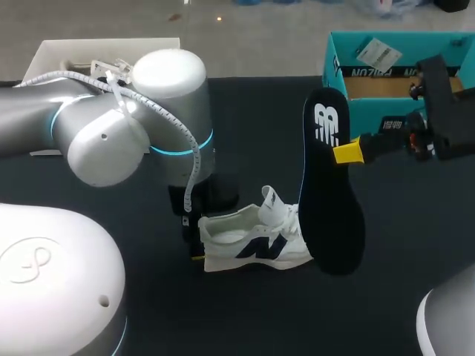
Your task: Take the shoe out of the shoebox, open the shoe tongue, remove and reinsert the insole, then place the shoe into the shoebox
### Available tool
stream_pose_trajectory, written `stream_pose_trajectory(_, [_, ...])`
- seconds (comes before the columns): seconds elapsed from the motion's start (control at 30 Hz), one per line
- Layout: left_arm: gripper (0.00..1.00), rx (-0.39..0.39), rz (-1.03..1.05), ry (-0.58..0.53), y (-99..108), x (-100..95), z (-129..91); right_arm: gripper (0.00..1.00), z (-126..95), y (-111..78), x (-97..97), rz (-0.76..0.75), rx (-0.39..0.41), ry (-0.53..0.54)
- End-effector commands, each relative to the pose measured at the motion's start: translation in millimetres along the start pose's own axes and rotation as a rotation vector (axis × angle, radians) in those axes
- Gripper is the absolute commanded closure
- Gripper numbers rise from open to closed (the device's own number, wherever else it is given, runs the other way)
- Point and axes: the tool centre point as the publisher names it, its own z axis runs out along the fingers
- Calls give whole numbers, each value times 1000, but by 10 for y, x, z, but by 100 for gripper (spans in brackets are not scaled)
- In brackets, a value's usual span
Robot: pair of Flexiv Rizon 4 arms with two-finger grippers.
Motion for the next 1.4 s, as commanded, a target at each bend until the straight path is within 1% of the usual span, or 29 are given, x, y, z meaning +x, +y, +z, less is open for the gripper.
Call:
stream_pose_trajectory(0.03, [0,1,1,-2,11,5,-2,100,33,33,-26,1,6,3])
stream_pose_trajectory(0.07, [0,1,1,-2,11,5,-2,100,33,33,-26,1,6,3])
stream_pose_trajectory(0.2, [0,-7,5,-4,16,-8,-161,100,33,33,-26,1,6,3])
stream_pose_trajectory(0.27, [0,4,21,-10,-2,-15,-245,100,33,33,-26,1,6,3])
stream_pose_trajectory(0.33, [0,5,26,-17,-36,-27,-315,100,33,33,-26,1,6,3])
stream_pose_trajectory(0.4, [0,22,50,-21,-75,-37,-377,100,33,33,-26,1,6,3])
stream_pose_trajectory(0.5, [0,20,56,-36,-140,-98,-418,100,33,33,-26,1,6,3])
stream_pose_trajectory(0.8, [0,19,77,-65,-418,-433,-326,100,33,33,-26,1,6,3])
stream_pose_trajectory(0.97, [0,46,92,-64,-575,-568,-256,100,33,33,-26,1,6,3])
stream_pose_trajectory(1.07, [0,65,94,-65,-661,-617,-234,100,33,33,-26,1,6,3])
stream_pose_trajectory(1.2, [0,73,118,-63,-783,-619,-205,100,33,33,-26,1,6,3])
stream_pose_trajectory(1.4, [0,100,113,-73,-942,-647,-100,100,33,33,-26,1,6,3])
